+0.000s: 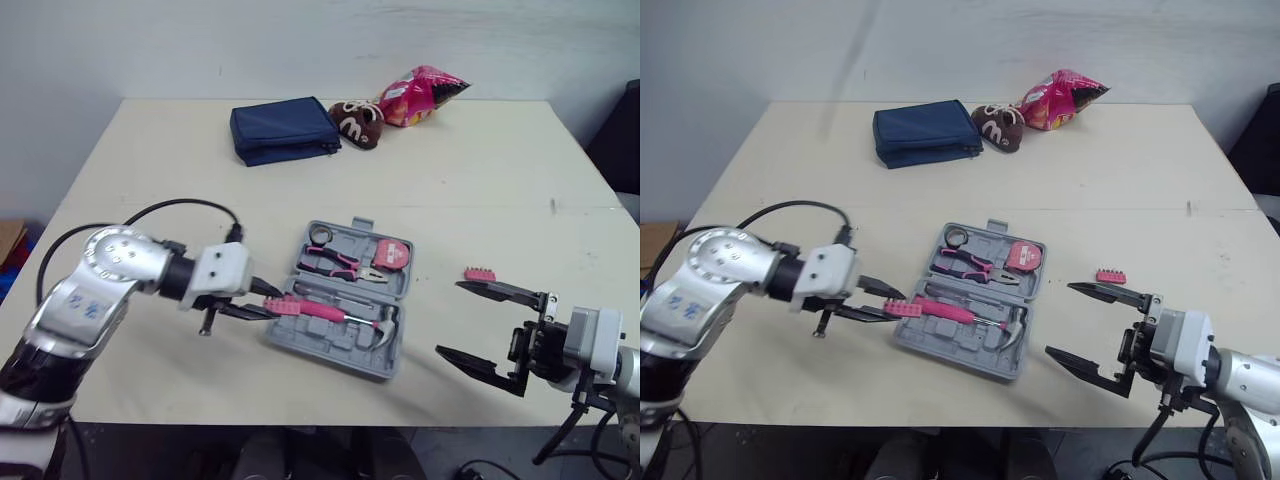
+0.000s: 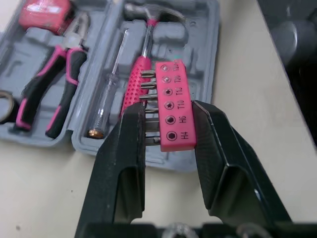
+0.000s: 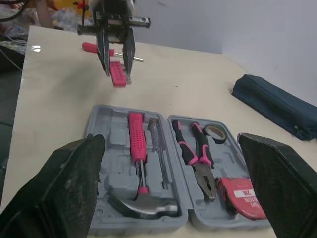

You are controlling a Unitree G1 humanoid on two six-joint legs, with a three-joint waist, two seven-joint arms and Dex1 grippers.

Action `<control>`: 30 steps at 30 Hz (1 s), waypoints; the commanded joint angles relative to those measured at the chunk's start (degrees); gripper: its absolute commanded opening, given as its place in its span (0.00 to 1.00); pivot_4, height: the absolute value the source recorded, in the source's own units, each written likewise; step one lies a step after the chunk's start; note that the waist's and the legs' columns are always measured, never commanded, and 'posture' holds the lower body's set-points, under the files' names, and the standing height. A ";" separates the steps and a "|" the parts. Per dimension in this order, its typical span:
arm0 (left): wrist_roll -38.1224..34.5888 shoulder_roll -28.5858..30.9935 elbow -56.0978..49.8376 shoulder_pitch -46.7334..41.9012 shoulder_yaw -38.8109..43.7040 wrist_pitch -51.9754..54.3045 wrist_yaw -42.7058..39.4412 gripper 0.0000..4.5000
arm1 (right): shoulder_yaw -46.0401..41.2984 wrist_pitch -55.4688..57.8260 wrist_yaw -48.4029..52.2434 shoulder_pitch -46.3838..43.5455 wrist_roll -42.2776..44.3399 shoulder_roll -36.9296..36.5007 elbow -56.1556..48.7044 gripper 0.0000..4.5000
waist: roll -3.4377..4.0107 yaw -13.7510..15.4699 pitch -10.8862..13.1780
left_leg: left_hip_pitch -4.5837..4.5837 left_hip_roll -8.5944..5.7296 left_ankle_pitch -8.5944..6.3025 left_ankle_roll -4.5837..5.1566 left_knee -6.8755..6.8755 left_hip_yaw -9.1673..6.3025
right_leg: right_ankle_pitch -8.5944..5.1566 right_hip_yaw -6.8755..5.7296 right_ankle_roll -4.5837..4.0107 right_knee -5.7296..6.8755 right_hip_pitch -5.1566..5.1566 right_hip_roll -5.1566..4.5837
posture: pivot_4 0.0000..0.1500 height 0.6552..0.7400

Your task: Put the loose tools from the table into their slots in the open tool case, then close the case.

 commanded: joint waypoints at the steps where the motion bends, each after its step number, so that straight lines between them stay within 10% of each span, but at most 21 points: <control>1: 4.12 -0.55 0.77 -2.34 -3.56 0.95 -1.34 0.16 | -0.03 0.17 -0.97 -0.16 0.01 0.09 -1.51 1.00 | -0.04 -0.13 0.02 | -0.02 0.00 0.00 0.00 0.00 0.01 | 0.00 0.02 0.01 -0.02 0.00 0.00 | 1.00 1.00; 30: 20.23 -4.91 3.67 -2.67 -9.73 -2.22 -2.12 0.16 | -0.58 -8.18 2.05 4.02 -2.34 3.24 4.34 1.00 | -0.32 -0.16 0.21 | -0.20 0.54 -0.27 0.08 0.80 0.14 | -0.02 0.33 0.02 0.18 -0.04 0.32 | 1.00 1.00</control>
